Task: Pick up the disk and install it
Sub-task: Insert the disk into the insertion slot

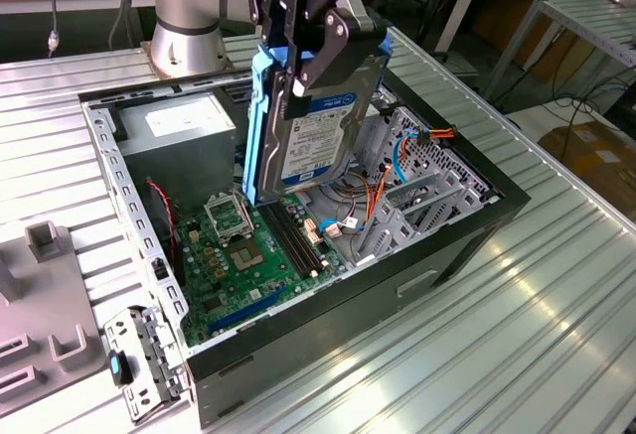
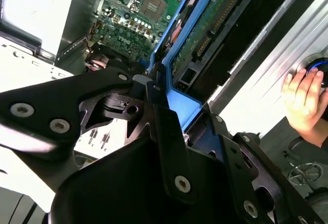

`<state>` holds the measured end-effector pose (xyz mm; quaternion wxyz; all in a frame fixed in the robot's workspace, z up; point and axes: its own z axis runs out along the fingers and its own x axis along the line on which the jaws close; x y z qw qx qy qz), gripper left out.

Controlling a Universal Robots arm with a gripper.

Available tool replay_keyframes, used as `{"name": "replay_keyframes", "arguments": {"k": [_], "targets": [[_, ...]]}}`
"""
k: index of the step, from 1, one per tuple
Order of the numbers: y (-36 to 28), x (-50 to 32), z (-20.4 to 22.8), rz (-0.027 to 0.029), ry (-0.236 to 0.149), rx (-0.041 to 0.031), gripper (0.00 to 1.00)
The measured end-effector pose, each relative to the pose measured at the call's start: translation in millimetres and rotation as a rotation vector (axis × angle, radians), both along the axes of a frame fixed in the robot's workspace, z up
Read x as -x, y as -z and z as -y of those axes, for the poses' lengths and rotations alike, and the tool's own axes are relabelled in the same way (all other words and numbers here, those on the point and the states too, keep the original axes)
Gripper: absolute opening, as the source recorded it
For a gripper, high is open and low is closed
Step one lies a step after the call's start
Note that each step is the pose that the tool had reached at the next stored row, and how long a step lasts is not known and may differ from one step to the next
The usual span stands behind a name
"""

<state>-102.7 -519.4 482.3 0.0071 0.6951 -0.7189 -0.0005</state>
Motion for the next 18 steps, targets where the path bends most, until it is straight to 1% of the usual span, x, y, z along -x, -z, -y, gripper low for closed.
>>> {"name": "replay_keyframes", "arguments": {"k": [4, 6, 7, 11, 12, 18], "targets": [[0.2, -0.9, 5.5, 0.0000, 0.000, 0.0001, 0.37], [0.5, -3.0, 7.1, 0.0000, 0.000, 0.0002, 0.37], [0.7, -4.1, 7.5, 0.0000, 0.000, 0.0003, 0.37], [1.2, -14.4, 8.4, 0.0001, 0.000, 0.0005, 0.37], [1.2, -15.5, 8.4, 0.0000, 0.000, 0.0006, 0.37], [1.2, -15.9, 8.4, 0.0000, 0.000, 0.0008, 0.37]]}}
